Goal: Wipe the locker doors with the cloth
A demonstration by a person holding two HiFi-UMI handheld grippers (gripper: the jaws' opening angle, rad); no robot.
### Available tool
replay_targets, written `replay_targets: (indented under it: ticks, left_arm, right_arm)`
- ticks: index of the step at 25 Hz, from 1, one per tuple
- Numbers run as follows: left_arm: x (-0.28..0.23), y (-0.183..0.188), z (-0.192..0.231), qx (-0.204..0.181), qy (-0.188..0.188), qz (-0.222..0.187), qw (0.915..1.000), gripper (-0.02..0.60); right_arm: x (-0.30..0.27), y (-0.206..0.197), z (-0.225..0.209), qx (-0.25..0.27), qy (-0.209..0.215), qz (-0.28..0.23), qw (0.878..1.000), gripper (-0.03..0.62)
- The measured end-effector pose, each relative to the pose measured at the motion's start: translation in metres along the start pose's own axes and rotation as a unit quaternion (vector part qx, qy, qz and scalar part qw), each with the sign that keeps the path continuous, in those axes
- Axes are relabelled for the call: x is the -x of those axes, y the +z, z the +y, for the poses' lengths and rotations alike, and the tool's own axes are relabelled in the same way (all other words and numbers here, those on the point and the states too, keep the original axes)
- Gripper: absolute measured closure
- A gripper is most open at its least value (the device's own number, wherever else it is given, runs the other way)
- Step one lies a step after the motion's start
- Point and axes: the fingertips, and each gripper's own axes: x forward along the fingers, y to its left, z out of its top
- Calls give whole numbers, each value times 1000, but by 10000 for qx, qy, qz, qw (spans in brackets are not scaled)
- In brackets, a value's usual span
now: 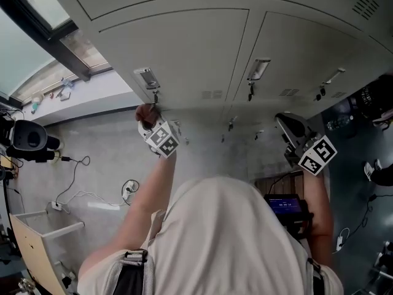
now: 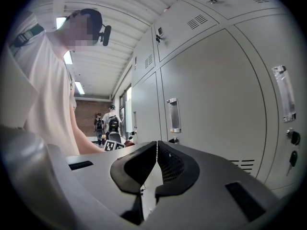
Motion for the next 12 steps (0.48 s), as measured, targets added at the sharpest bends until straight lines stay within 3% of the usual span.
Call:
replay_targets:
  ticks: [3, 7, 9, 12]
  left_arm:
    - [13, -10, -25, 424, -266, 223, 9985, 529]
    - [36, -26, -94, 321, -971, 473, 9936, 529]
    - [57, -33, -145, 162, -1517, 585, 9866, 528]
    - [79, -37, -211, -215, -2408, 656, 9681, 518]
  right_arm:
    - [24, -3, -8, -37, -138, -6, 9999, 576]
    - [54, -7, -19, -89, -272, -45, 9996, 576]
    - [73, -9, -26, -128, -320, -100, 9994, 576]
    - [84, -12, -29, -160, -393, -83, 9991, 576]
